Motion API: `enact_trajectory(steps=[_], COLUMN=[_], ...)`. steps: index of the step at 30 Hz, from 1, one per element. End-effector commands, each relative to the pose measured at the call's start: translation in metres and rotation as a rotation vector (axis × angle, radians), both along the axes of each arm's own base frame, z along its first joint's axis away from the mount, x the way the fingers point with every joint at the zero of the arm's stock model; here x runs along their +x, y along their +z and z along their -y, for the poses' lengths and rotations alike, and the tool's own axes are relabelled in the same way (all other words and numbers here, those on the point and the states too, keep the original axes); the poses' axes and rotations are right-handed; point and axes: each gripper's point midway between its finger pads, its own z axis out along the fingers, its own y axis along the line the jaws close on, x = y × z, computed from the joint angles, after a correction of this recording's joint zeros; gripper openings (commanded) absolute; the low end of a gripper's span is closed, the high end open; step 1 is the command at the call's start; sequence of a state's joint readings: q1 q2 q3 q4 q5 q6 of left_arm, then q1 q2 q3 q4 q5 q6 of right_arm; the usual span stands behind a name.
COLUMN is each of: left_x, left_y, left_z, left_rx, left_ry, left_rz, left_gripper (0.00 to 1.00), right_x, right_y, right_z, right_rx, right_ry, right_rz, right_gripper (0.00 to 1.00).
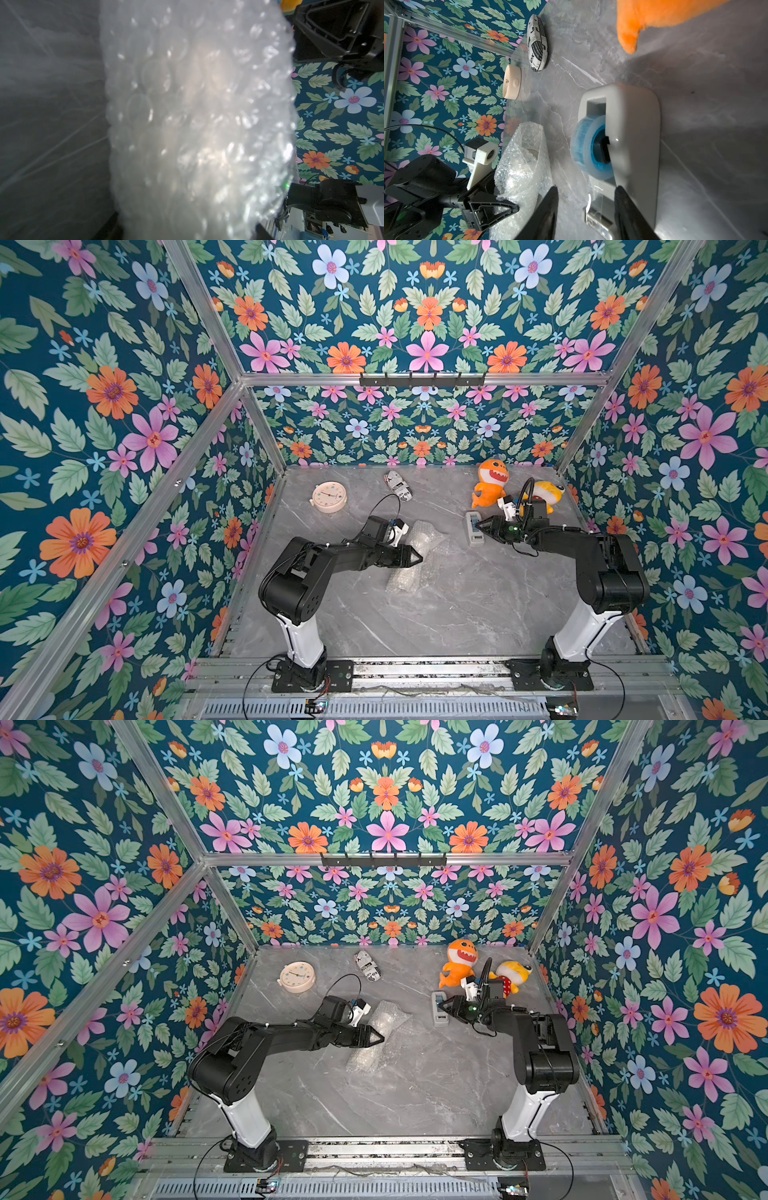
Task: Wrap vases in bubble wrap
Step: Tear off the tape using the Tape Cutter.
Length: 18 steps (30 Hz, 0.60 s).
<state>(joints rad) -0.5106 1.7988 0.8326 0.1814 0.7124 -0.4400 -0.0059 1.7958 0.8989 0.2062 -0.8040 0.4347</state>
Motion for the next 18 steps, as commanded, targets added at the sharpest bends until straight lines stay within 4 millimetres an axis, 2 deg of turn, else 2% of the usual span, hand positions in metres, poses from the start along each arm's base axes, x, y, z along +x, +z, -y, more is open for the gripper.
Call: enact_trajectory(steps=[1,8,18], left_x=[-0.004,-0.004,-0.002], left_y=[-0.010,-0.009,-0.011], left_z=[-0.004,-0.004,-0.001], left_rx=[0.031,0.032,0.027], left_ry=[0.009,0.007,-0.002], left_rz=[-0.036,-0.039,-0.050], left_gripper=[0.19,0.19,0.18], right_x=[-0.001,0.005,-0.004], right_y=[0.004,0.000,-0.005], right_z=[-0.004,-0.009,-0.014], right_rx=[0.011,0.030,0.037], right_ry=[0.036,0.062,0.109], right_rz=[0.023,0.004,-0.045], right_gripper=[0.46,0.46,0.45])
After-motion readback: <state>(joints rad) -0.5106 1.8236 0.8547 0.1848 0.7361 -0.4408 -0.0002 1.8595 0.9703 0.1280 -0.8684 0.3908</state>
